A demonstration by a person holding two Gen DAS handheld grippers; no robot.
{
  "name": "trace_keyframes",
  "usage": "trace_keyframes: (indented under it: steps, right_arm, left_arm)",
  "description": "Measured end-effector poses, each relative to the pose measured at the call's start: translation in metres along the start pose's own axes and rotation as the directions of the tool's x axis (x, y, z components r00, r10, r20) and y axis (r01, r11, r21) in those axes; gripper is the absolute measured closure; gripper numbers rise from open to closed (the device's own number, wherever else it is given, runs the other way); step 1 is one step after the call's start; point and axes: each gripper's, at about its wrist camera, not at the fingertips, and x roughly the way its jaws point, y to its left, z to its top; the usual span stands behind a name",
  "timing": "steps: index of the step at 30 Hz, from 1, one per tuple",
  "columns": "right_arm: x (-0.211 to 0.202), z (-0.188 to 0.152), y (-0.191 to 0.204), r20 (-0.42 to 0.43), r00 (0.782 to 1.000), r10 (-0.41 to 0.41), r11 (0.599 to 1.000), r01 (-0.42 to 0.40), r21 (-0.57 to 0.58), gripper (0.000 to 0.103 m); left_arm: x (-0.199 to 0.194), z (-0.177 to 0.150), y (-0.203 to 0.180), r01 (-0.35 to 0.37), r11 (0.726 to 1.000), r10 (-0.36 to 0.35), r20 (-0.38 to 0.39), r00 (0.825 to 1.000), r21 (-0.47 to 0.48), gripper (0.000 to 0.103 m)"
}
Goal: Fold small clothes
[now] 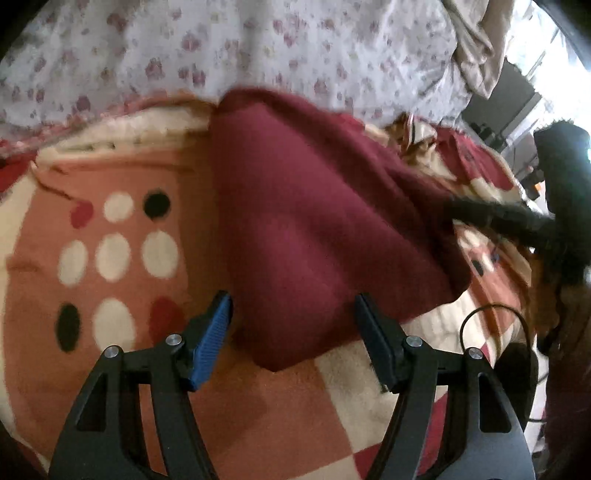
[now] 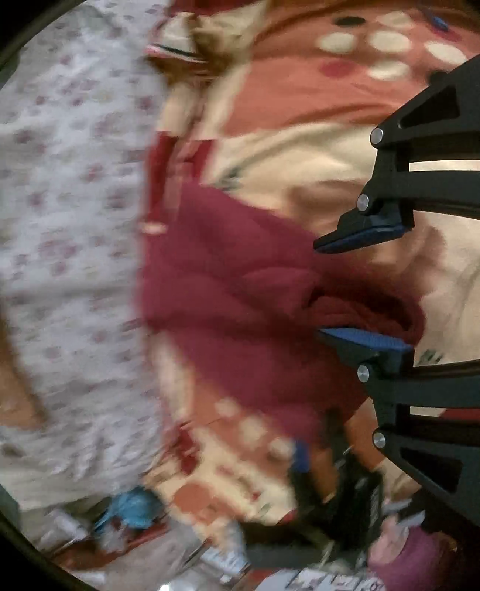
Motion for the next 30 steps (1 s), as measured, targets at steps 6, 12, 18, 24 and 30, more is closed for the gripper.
trace_keyframes:
  steps: [6, 12, 18, 24, 30]
  right_arm:
    - [0.018, 0.076, -0.013, 0.154, 0.981, -0.116, 0.993, 0.11, 0.047, 0.022]
    - [0.115, 0.138, -0.026, -0.008, 0.999, -0.044, 0.999, 0.044, -0.011, 0.022]
    - [0.125, 0.129, -0.034, -0.043, 0.995, -0.094, 0.993, 0.091, -0.079, 0.093]
    - [0.122, 0.11, -0.06, 0.017, 0.994, -0.105, 0.992, 0.104, 0.075, 0.093]
    - [0.043, 0.078, -0.019, 0.058, 0.995, -0.077, 0.997, 0.078, -0.013, 0.084]
  left_arm:
    - [-0.013, 0.027, 0.004, -0.007, 1.0, 0.008, 0.074, 0.997, -0.009, 0.034]
    - [0.023, 0.024, 0.008, -0.001, 1.0, 0.0, -0.018, 1.0, -0.028, 0.034]
    - [0.036, 0.014, 0.017, 0.056, 0.997, -0.059, -0.046, 0.997, -0.05, 0.034]
    - [0.033, 0.016, 0.02, 0.055, 0.996, -0.058, -0.054, 0.997, -0.065, 0.033]
    - [0.013, 0.026, 0.024, 0.005, 0.998, -0.005, 0.008, 1.0, -0.068, 0.033]
